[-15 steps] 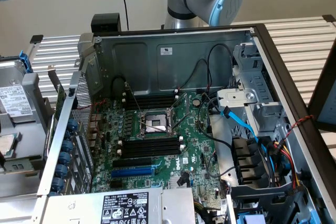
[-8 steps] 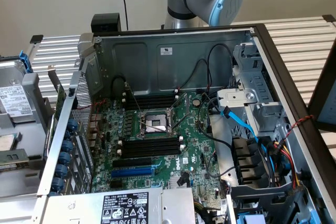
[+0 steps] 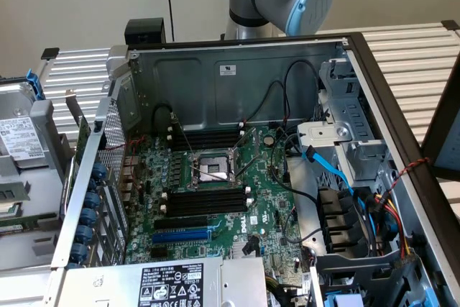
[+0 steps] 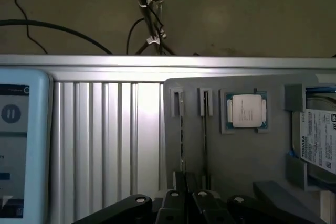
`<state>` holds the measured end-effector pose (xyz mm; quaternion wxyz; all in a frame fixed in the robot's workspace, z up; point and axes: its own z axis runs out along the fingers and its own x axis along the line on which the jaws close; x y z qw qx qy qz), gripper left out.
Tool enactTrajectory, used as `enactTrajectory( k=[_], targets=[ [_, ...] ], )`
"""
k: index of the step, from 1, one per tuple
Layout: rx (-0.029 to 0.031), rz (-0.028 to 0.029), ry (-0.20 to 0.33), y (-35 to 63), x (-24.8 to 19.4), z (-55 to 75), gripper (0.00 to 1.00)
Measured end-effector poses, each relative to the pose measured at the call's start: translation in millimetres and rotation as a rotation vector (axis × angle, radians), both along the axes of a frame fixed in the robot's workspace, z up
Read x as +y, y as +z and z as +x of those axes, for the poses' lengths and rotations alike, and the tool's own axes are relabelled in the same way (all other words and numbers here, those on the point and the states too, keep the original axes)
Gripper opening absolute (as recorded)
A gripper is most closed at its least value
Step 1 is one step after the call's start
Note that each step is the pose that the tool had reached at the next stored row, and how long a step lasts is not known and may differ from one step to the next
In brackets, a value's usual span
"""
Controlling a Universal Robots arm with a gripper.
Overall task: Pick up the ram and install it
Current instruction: 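Pick up the ram and move it above insertion slot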
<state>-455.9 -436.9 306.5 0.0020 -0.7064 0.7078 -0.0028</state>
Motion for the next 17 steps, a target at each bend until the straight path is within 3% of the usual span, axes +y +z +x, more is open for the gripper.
enactTrajectory(
  k=[17],
  targets=[
    [-0.0001, 0.0000, 0.000, 77.1, 0.0, 0.0, 0.12]
  ],
)
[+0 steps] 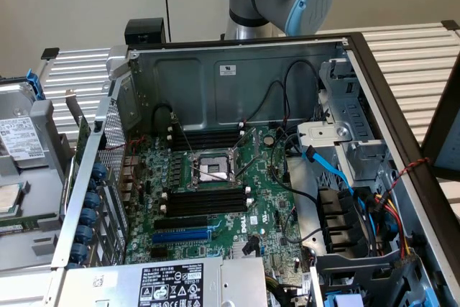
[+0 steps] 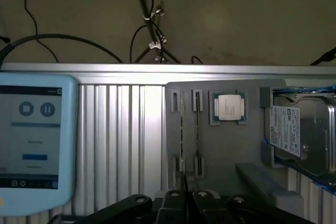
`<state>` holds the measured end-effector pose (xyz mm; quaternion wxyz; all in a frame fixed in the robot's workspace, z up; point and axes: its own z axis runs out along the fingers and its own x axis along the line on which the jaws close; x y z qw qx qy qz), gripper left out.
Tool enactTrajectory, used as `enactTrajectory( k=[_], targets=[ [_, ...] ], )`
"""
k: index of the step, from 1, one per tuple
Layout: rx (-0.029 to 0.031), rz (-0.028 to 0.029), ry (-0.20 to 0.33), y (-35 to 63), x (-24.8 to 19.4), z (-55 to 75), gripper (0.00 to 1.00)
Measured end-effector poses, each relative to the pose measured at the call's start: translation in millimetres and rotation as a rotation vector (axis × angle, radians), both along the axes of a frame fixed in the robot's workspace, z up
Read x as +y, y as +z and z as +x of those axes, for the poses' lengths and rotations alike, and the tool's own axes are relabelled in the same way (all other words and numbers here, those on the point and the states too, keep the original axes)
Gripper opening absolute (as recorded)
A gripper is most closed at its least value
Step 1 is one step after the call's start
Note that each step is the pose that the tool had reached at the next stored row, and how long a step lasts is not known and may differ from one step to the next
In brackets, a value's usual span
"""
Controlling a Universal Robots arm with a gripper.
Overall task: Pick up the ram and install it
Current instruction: 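Pick up the ram and move it above insertion slot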
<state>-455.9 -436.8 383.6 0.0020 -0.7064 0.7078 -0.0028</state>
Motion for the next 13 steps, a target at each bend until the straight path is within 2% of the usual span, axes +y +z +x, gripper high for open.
enactTrajectory(
  k=[9, 13],
  targets=[
    [-0.0001, 0.0000, 0.000, 40.1, 0.0, 0.0, 0.12],
    [-0.0003, 0.0004, 0.000, 42.2, 0.0, 0.0, 0.12]
  ],
)
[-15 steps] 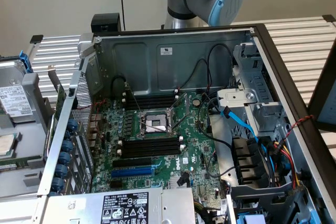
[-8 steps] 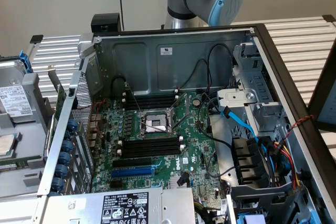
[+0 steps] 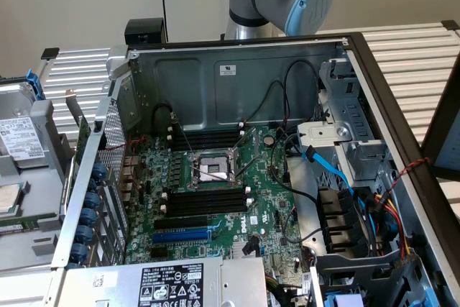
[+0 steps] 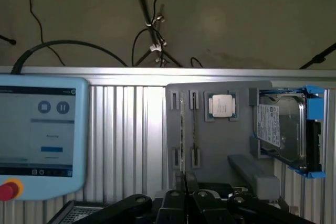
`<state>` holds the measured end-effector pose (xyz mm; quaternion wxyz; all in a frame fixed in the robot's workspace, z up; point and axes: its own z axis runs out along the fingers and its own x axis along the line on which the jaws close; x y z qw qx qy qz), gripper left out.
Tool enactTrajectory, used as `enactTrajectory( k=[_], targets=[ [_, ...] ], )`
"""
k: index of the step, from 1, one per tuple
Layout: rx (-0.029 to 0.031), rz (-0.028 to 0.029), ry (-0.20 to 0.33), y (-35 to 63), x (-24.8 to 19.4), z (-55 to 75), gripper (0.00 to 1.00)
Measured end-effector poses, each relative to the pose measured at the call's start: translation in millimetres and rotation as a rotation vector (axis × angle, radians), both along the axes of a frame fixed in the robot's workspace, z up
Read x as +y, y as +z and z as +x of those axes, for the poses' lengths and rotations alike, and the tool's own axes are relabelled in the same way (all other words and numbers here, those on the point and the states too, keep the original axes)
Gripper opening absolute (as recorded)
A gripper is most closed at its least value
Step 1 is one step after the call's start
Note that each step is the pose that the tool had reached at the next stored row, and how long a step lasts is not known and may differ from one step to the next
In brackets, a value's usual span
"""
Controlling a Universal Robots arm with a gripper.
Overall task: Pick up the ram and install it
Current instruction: 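Pick up the ram and move it above insertion slot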
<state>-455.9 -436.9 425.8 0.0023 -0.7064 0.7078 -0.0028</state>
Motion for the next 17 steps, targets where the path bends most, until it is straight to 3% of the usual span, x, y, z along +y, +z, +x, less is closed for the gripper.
enactTrajectory(
  k=[6, 17],
  targets=[
    [0.0005, -0.0003, 0.000, 0.3, 0.0, 1.4, 0.12],
    [-0.0005, 0.0011, 0.000, 0.6, 1.9, 35.9, 0.12]
  ],
)
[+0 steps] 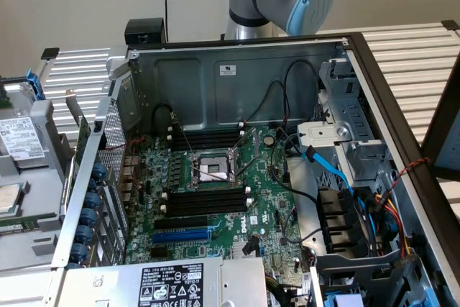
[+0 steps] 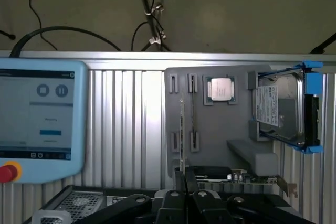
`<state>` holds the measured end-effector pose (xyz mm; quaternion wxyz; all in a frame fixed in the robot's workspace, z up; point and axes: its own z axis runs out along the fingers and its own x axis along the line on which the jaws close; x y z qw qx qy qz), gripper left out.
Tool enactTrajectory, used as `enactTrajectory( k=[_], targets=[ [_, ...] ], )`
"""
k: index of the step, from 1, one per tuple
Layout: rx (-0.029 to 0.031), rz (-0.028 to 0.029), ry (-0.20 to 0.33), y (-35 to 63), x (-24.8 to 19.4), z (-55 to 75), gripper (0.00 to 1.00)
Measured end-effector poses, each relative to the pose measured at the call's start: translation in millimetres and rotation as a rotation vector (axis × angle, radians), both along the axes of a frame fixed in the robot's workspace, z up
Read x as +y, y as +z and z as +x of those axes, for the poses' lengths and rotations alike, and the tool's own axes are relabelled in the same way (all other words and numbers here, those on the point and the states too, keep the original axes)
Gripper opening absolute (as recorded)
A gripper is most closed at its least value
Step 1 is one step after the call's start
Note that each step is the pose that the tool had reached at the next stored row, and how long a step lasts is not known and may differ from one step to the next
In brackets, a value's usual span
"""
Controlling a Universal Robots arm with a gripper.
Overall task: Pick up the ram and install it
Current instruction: 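Pick up the ram and move it above insertion slot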
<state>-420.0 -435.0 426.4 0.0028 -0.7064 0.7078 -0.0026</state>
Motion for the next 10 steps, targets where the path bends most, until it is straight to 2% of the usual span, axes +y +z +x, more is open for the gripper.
enactTrajectory(
  k=[10],
  targets=[
    [0.0000, 0.0001, 0.000, 2.4, 3.5, 31.7, 0.12]
  ],
)
